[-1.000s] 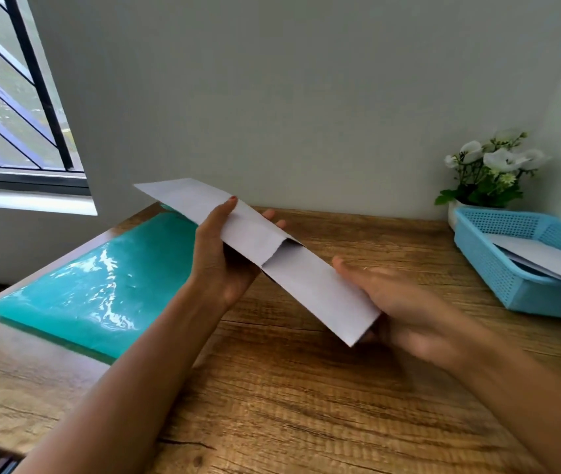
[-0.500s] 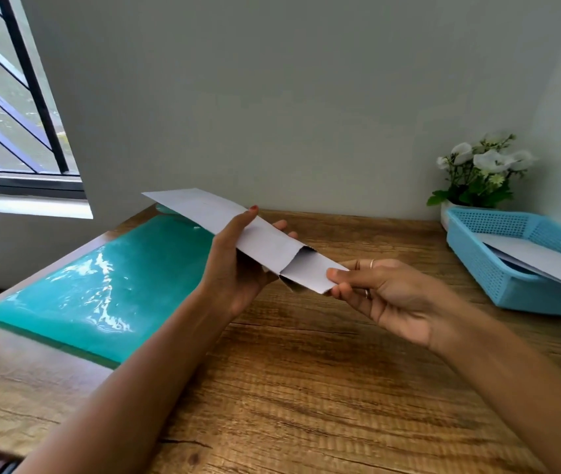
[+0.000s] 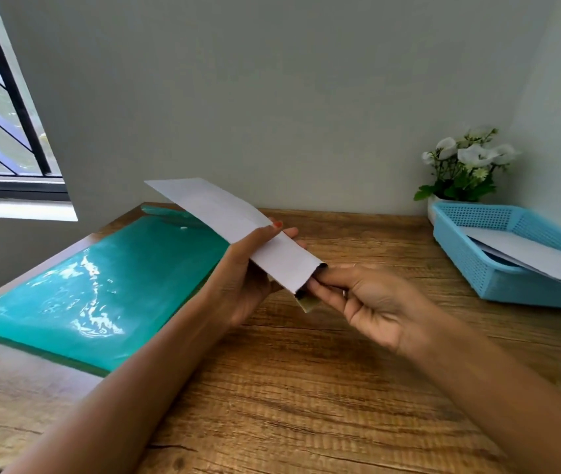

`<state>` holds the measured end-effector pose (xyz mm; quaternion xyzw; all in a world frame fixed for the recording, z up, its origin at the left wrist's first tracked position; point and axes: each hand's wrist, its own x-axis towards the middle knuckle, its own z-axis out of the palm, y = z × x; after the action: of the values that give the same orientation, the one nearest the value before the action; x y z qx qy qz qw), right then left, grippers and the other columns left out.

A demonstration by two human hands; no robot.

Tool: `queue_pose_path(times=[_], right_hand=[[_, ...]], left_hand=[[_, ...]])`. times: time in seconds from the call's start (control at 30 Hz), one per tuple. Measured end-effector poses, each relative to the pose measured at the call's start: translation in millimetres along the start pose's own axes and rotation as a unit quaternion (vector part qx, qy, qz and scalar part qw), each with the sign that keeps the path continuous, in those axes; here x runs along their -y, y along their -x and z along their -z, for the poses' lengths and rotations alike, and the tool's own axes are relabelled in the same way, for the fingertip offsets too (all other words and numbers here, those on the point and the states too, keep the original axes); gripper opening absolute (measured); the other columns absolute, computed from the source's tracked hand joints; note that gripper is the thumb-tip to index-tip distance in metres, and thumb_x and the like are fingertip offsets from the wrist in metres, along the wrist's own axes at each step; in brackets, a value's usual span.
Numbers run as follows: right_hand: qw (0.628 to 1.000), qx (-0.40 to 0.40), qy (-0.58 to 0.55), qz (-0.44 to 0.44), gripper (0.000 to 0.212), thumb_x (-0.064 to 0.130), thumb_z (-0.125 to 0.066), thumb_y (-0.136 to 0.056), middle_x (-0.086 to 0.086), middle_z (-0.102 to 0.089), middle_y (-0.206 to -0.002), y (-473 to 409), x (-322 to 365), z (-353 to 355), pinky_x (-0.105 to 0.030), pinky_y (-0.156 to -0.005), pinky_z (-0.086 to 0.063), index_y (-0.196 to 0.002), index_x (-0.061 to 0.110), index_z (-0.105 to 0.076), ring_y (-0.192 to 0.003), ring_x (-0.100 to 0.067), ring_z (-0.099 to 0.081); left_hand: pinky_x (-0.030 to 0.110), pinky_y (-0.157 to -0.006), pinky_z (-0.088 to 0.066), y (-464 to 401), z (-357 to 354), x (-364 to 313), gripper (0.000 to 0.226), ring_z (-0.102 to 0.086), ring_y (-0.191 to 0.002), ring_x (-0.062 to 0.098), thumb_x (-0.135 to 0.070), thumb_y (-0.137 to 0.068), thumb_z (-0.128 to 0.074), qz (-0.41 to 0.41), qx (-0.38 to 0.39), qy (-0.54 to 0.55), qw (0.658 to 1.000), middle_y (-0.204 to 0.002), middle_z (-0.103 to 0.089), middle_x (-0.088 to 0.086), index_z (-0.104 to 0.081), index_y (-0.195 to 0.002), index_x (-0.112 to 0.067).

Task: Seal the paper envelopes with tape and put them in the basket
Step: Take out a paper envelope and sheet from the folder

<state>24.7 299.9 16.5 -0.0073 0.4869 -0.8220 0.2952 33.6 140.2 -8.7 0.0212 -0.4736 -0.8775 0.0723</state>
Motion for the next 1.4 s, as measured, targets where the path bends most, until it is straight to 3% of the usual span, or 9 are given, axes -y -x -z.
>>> queue_pose_path(times=[0.27,0.43,0.6,0.67,0.77,0.9,1.0,1.23,1.4], right_hand=[[0.99,0.083,-0.115,-0.018,0.029,-0.013,-0.039,-0.09,-0.024,-0.066,-0.112,1.5,-10.1,-4.5,-0.037,-0.082,-0.055,-0.113,-0.008,-0.056,-0.107,-0.028,-0.064],[0.987,0.122,-0.107,-0.012,0.033,-0.013,-0.038,-0.089,-0.02,-0.067,-0.115,0.4,-13.7,-5.5,-0.035,-0.086,-0.053,-0.116,-0.005,-0.057,-0.11,-0.025,-0.063],[0.987,0.072,0.119,0.078,0.023,-0.009,-0.046,-0.09,-0.017,-0.072,-0.092,5.0,-5.2,-1.0,-0.025,-0.07,-0.059,-0.101,-0.002,-0.065,-0.077,-0.017,-0.07],[0.95,-0.005,0.267,0.164,0.025,-0.006,-0.044,-0.09,-0.013,-0.07,-0.079,6.9,-3.2,3.1,-0.022,-0.056,-0.054,-0.086,0.005,-0.066,-0.061,-0.014,-0.063],[0.825,-0.086,0.452,0.328,0.023,-0.003,-0.052,-0.087,0.0,-0.064,-0.083,3.3,-0.8,9.7,-0.017,-0.058,-0.049,-0.088,0.017,-0.063,-0.066,-0.007,-0.055],[0.697,-0.015,0.601,0.391,0.058,0.002,-0.061,-0.082,0.016,-0.042,-0.123,-2.5,-2.0,14.6,0.008,-0.077,-0.031,-0.126,0.037,-0.043,-0.1,0.009,-0.043],[0.608,-0.029,0.659,0.441,0.058,0.012,-0.063,-0.085,0.017,-0.031,-0.134,-5.3,-8.2,16.0,0.006,-0.086,-0.016,-0.131,0.036,-0.039,-0.111,0.007,-0.031],[0.57,-0.074,0.611,0.544,0.023,0.012,-0.072,-0.079,0.004,-0.048,-0.108,-10.6,-2.4,21.5,-0.002,-0.086,-0.035,-0.101,0.017,-0.069,-0.097,0.003,-0.043],[0.556,-0.038,0.634,0.535,0.013,0.014,-0.075,-0.077,-0.001,-0.052,-0.115,-11.2,0.6,22.9,-0.027,-0.089,-0.04,-0.09,0.016,-0.072,-0.103,-0.007,-0.048]], left_hand=[[0.048,-0.088,-0.052,-0.4,0.6,-1.3,0.062,-0.063,-0.107,0.029,-0.021,-0.074,-0.07,-0.004,-0.005,0.013,1.0,-0.117,-0.065,0.015,-0.045,-0.128,-0.006],[0.048,-0.095,-0.048,2.8,-1.4,-3.6,0.025,-0.063,-0.107,0.03,-0.021,-0.08,-0.063,-0.002,-0.004,0.014,1.0,-0.112,-0.067,0.017,-0.062,-0.101,-0.007],[0.048,-0.094,-0.047,4.3,1.2,-11.2,0.026,-0.063,-0.107,0.029,-0.018,-0.084,-0.057,-0.014,-0.002,0.05,0.999,-0.114,-0.066,0.017,-0.057,-0.106,-0.003],[0.048,-0.094,-0.048,4.3,1.7,-13.5,0.025,-0.063,-0.108,0.03,-0.017,-0.084,-0.056,-0.019,-0.006,0.058,0.998,-0.113,-0.067,0.017,-0.055,-0.105,-0.003],[0.048,-0.094,-0.047,2.5,3.6,-14.5,0.026,-0.06,-0.111,0.031,-0.013,-0.083,-0.056,-0.021,-0.006,0.069,0.997,-0.112,-0.066,0.018,-0.051,-0.107,-0.006],[0.047,-0.091,-0.047,0.2,8.1,-14.5,0.032,-0.056,-0.106,0.031,-0.011,-0.074,-0.061,-0.017,0.01,0.05,0.999,-0.106,-0.058,0.017,-0.051,-0.104,-0.006],[0.044,-0.086,-0.05,0.6,7.8,-14.7,0.032,-0.058,-0.104,0.03,-0.01,-0.071,-0.06,-0.014,0.013,0.044,0.999,-0.106,-0.059,0.017,-0.053,-0.102,-0.006],[0.04,-0.079,-0.056,2.5,4.0,-15.0,0.036,-0.061,-0.102,0.028,-0.006,-0.071,-0.061,-0.002,-0.003,0.045,0.999,-0.103,-0.061,0.015,-0.053,-0.106,-0.005],[0.041,-0.085,-0.055,1.3,4.2,-12.9,0.033,-0.062,-0.106,0.029,-0.004,-0.08,-0.062,-0.02,-0.034,0.037,0.999,-0.105,-0.064,0.013,-0.052,-0.111,-0.01]])
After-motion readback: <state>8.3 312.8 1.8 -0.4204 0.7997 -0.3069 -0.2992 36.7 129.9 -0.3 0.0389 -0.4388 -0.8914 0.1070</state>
